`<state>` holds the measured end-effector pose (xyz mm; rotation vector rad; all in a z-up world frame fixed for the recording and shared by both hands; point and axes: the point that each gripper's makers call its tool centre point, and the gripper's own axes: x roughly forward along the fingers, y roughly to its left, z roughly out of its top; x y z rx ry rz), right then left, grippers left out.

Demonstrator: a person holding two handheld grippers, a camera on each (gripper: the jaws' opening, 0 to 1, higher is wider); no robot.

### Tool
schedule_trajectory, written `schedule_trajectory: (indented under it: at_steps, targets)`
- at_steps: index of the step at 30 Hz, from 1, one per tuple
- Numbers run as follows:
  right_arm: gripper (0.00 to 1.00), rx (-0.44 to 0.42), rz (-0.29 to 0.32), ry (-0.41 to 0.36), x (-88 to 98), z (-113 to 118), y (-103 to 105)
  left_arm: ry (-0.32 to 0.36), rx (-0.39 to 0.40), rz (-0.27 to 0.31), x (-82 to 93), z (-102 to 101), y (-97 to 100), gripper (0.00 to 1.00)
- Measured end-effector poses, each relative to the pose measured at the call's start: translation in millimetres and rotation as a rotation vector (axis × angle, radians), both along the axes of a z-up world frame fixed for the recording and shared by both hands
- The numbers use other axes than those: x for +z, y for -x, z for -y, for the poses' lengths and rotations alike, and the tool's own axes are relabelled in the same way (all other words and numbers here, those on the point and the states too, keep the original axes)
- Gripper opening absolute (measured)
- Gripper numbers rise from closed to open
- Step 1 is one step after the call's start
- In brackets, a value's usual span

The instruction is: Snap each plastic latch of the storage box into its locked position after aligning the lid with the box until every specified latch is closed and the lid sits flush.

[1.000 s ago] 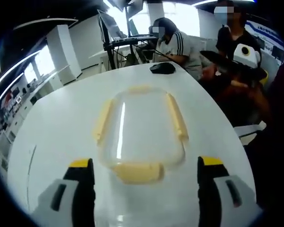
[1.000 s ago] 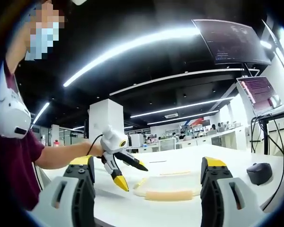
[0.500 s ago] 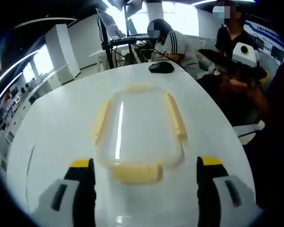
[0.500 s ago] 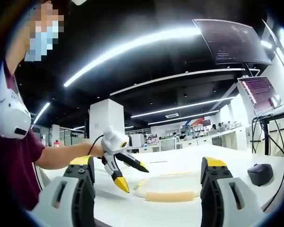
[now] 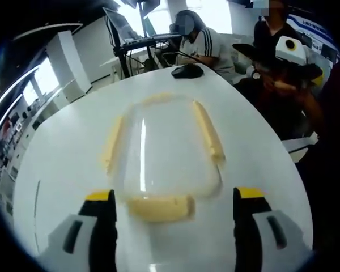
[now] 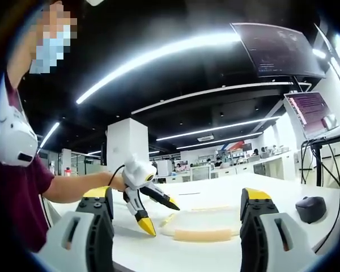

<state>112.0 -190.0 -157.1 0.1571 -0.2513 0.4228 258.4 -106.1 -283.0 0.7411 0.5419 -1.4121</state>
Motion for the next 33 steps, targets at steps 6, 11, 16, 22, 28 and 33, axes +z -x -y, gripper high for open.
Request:
schedule_trajectory:
  at_steps: [6,11,16,22,28,33]
  targets:
    - [0.94,0.0,0.003,0.004,-1.3,-0.9,-0.4,-0.01,-0.003,-0.008,-0.1,-0.4,1.1,0.83]
    - [0.94,-0.004,0.001,-0.001,-1.8,2.1,-0.3,-0.017,-0.001,-0.013,0.2,-0.1,1.7,0.83]
    - [0.94,0.0,0.001,0.004,-1.7,-0.1,-0.2,-0.02,-0.004,-0.019,0.6,-0.2,2.9,0.82]
    - [0.94,-0.005,-0.001,0.003,-3.0,2.3,2.7,-0.021,-0.026,-0.048,-0.2,1.4,8.3,0.76]
    - [0.94,-0.012,-0.001,-0.005,-3.1,5.5,3.5,-0.019,-0.017,-0.053,-0.6,1.9,6.3,0.75]
    - [0.94,-0.006,-0.002,0.002,-3.6,3.0,2.8,-0.015,-0.001,-0.049,-1.0,2.5,4.3,0.72]
